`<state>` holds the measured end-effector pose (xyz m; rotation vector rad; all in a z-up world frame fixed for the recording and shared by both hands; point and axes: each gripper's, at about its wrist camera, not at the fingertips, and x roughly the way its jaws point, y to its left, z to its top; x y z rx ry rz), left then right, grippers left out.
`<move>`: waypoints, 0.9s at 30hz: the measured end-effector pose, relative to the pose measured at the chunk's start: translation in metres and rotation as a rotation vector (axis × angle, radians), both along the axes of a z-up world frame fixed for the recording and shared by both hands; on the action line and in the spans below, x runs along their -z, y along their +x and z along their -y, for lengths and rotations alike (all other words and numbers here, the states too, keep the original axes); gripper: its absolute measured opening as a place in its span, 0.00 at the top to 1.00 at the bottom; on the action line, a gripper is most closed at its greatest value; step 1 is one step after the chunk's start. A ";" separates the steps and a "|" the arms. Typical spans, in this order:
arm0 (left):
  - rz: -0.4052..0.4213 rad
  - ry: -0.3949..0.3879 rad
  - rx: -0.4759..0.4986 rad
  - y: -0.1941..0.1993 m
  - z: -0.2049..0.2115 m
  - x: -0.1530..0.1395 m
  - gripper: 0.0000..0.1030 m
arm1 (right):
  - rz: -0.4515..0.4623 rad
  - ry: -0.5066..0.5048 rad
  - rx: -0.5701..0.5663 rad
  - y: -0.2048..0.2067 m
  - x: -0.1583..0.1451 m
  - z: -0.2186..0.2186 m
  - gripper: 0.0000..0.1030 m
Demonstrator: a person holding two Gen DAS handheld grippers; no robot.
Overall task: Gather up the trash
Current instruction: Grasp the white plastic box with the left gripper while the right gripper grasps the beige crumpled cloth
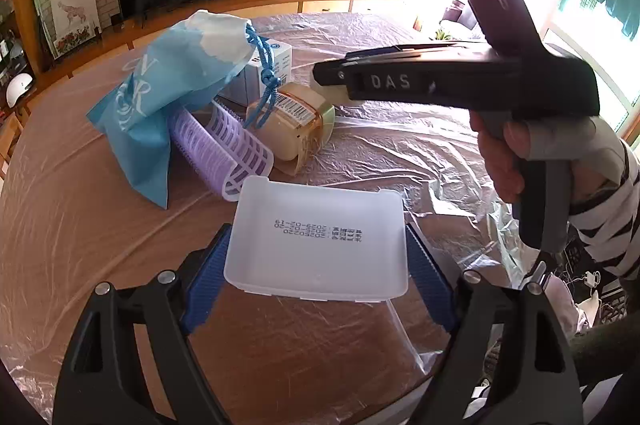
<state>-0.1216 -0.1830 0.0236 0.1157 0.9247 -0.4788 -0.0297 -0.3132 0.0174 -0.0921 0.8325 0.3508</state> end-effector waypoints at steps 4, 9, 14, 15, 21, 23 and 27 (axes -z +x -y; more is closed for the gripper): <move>0.004 -0.003 0.006 -0.004 -0.002 -0.001 0.19 | 0.006 -0.105 -0.015 -0.009 0.006 -0.014 0.64; 0.003 -0.004 0.006 -0.005 -0.004 -0.001 0.19 | 0.023 -0.156 -0.025 -0.014 0.012 -0.025 0.43; 0.005 -0.006 0.005 -0.005 -0.004 -0.001 0.19 | -0.053 -0.040 0.013 -0.003 0.007 -0.014 0.40; 0.007 -0.007 0.004 -0.005 -0.004 -0.002 0.19 | -0.071 -0.013 0.024 -0.001 0.005 -0.009 0.40; 0.015 -0.015 0.009 -0.007 -0.004 -0.003 0.19 | -0.011 -0.015 0.036 -0.008 -0.008 -0.004 0.40; 0.016 -0.016 0.012 -0.006 -0.004 -0.004 0.19 | -0.003 -0.024 0.040 -0.010 -0.007 -0.005 0.38; 0.018 -0.016 0.014 -0.009 -0.005 -0.004 0.19 | -0.031 -0.065 0.055 -0.003 0.005 -0.008 0.33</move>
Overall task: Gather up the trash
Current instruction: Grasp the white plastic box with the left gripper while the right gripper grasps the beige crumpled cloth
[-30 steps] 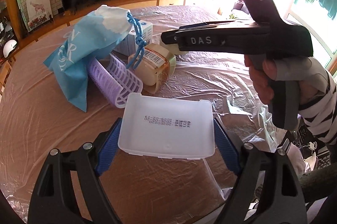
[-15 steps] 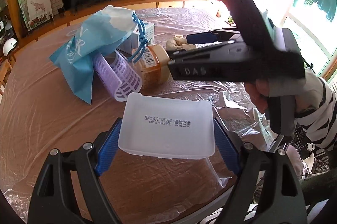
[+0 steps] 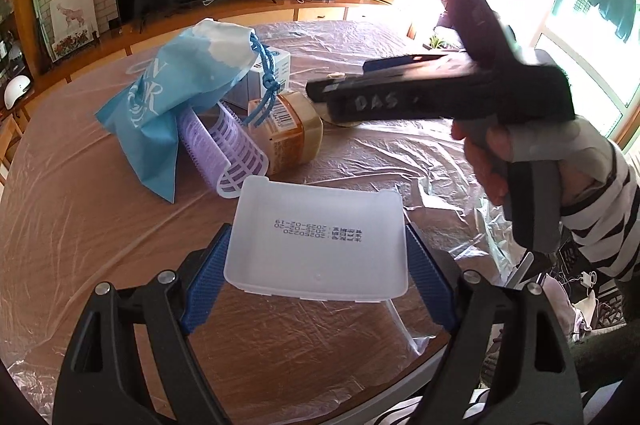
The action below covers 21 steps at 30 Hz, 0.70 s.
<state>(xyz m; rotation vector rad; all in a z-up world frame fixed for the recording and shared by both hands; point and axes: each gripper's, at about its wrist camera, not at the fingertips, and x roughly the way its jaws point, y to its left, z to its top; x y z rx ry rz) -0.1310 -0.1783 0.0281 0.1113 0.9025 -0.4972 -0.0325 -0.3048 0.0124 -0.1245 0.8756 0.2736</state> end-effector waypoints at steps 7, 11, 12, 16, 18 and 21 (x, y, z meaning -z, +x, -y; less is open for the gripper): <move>-0.002 -0.002 -0.010 -0.003 -0.003 0.000 0.19 | -0.053 0.014 0.025 0.007 0.013 0.001 0.52; 0.001 -0.002 -0.013 -0.003 -0.004 0.000 0.19 | -0.037 0.058 0.040 0.001 0.005 0.008 0.52; 0.004 -0.003 -0.013 -0.004 -0.005 0.000 0.19 | -0.033 0.062 0.042 -0.002 0.003 0.009 0.52; 0.008 -0.009 -0.015 -0.002 -0.009 -0.001 0.19 | -0.026 0.095 0.052 -0.015 -0.007 0.010 0.52; 0.009 -0.012 -0.019 -0.002 -0.013 -0.002 0.19 | -0.027 0.117 0.058 -0.025 -0.011 0.012 0.52; 0.015 -0.008 -0.021 -0.005 -0.016 -0.002 0.19 | -0.026 0.136 0.072 -0.040 -0.015 0.013 0.52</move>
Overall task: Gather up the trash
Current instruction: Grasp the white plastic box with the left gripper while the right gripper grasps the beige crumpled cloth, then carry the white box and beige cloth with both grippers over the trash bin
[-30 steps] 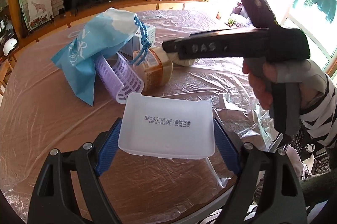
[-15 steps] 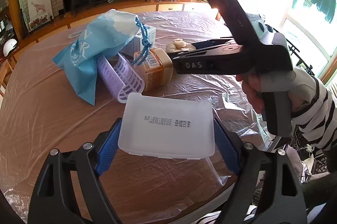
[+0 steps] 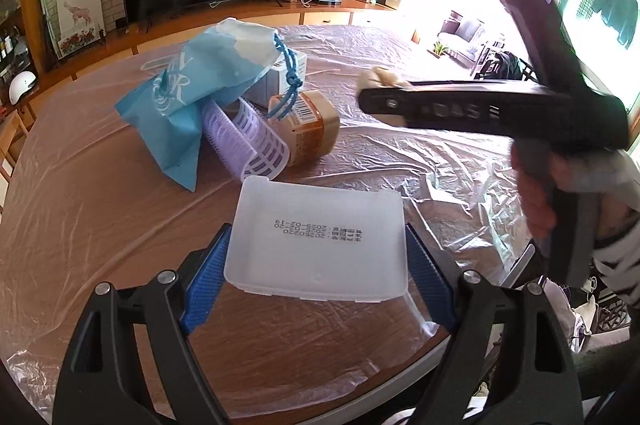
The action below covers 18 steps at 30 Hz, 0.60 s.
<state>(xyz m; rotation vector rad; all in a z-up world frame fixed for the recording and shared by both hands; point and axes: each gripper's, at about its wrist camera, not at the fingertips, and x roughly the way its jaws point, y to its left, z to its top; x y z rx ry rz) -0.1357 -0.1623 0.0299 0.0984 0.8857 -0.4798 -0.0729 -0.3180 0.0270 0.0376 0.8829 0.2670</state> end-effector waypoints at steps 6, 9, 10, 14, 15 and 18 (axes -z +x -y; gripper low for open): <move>0.000 -0.010 -0.005 -0.005 -0.008 -0.002 0.19 | 0.002 0.036 0.027 -0.035 -0.005 -0.002 0.52; 0.011 -0.006 0.001 -0.011 -0.011 -0.004 0.19 | 0.003 0.054 0.036 -0.052 -0.006 -0.005 0.52; 0.015 -0.005 0.003 -0.013 -0.012 -0.005 0.19 | 0.003 0.058 0.040 -0.058 -0.007 -0.006 0.52; 0.026 -0.005 0.006 -0.018 -0.015 -0.009 0.19 | 0.004 0.057 0.043 -0.077 -0.008 -0.009 0.52; 0.028 -0.005 0.007 -0.019 -0.015 -0.009 0.19 | 0.004 0.058 0.043 -0.080 -0.008 -0.010 0.52; 0.031 -0.008 -0.003 -0.024 -0.017 -0.012 0.19 | 0.009 0.066 0.038 -0.091 -0.011 -0.011 0.52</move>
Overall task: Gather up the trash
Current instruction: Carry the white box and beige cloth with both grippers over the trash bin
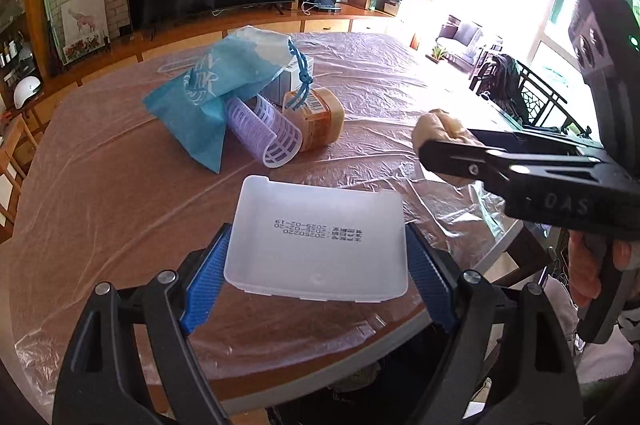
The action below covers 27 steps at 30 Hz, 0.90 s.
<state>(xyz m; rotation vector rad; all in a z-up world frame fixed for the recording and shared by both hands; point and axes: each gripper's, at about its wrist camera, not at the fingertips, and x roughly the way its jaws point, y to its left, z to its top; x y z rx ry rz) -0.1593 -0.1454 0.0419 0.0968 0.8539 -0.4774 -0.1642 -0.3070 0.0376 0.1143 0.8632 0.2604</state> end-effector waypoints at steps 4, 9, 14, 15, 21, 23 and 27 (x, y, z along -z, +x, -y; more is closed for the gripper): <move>0.005 -0.004 -0.020 -0.008 -0.003 -0.002 0.19 | 0.012 0.008 -0.025 -0.011 -0.004 -0.001 0.52; 0.023 0.009 -0.063 -0.024 0.001 -0.007 0.19 | 0.024 0.035 -0.077 -0.030 -0.007 0.002 0.52; 0.034 0.022 -0.102 -0.044 0.011 -0.010 0.19 | 0.022 0.059 -0.135 -0.052 -0.008 0.006 0.52; 0.036 0.028 -0.109 -0.049 0.013 -0.009 0.19 | 0.022 0.060 -0.147 -0.058 -0.008 0.007 0.52; 0.034 0.041 -0.163 -0.076 0.021 -0.008 0.19 | 0.014 0.069 -0.205 -0.085 -0.004 0.013 0.52; 0.031 0.046 -0.175 -0.083 0.021 -0.007 0.19 | 0.007 0.076 -0.216 -0.092 -0.003 0.014 0.52; 0.022 0.057 -0.193 -0.098 0.020 -0.004 0.19 | -0.001 0.080 -0.236 -0.106 -0.001 0.014 0.52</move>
